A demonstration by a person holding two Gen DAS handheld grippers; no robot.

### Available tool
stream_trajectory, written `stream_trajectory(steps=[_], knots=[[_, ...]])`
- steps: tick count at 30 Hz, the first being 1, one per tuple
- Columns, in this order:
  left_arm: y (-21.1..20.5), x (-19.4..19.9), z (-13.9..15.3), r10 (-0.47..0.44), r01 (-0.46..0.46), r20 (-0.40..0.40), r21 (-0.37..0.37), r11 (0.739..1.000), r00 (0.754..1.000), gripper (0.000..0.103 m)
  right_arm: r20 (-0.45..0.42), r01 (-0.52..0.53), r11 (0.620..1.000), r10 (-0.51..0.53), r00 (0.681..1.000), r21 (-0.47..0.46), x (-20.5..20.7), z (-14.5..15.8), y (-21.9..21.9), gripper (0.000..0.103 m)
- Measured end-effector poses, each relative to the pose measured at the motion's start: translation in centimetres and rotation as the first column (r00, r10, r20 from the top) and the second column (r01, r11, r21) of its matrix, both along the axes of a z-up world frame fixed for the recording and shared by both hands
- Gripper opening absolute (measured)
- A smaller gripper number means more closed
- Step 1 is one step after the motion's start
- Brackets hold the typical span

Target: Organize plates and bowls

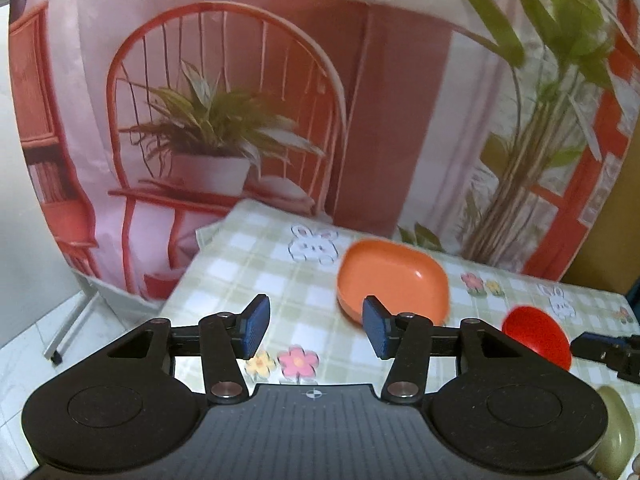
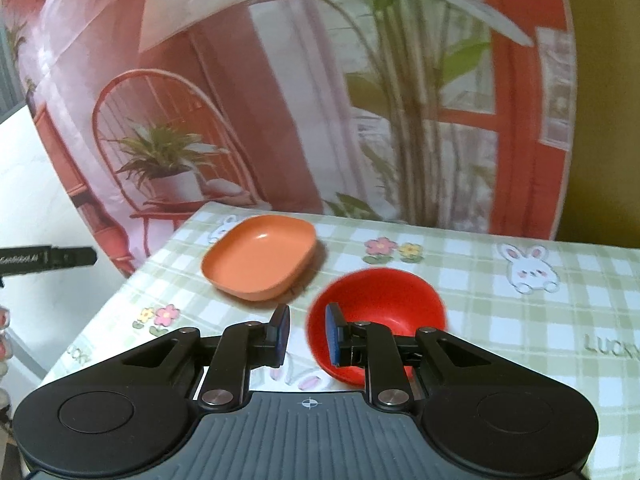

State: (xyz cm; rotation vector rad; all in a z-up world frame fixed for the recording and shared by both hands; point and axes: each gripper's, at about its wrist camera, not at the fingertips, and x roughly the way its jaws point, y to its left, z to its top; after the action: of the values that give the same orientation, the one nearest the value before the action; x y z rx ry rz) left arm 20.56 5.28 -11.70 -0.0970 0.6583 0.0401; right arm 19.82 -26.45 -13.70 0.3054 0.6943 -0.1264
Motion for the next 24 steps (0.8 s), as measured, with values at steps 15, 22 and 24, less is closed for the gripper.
stream_trajectory(steps=[15,22,24], knots=[[0.8,11.2,-8.5,0.048,-0.054,-0.053,-0.121,0.991,0.997,0.061,-0.106,0.022,0.997,-0.029,0.994,-0.072,13.0,-2.8,1.3,0.024],[1.4,12.8,-11.1,0.053,-0.068,-0.082,-0.199,0.978,0.995,0.061,-0.222,0.023,0.992,-0.051,0.974,-0.125,17.8,-5.9,1.1,0.026],[1.5,12.9,-11.6,0.046,-0.064,-0.086,-0.224,0.973,0.995,0.061,-0.254,0.033,0.991,-0.066,0.965,-0.132,18.8,-6.8,1.1,0.026]])
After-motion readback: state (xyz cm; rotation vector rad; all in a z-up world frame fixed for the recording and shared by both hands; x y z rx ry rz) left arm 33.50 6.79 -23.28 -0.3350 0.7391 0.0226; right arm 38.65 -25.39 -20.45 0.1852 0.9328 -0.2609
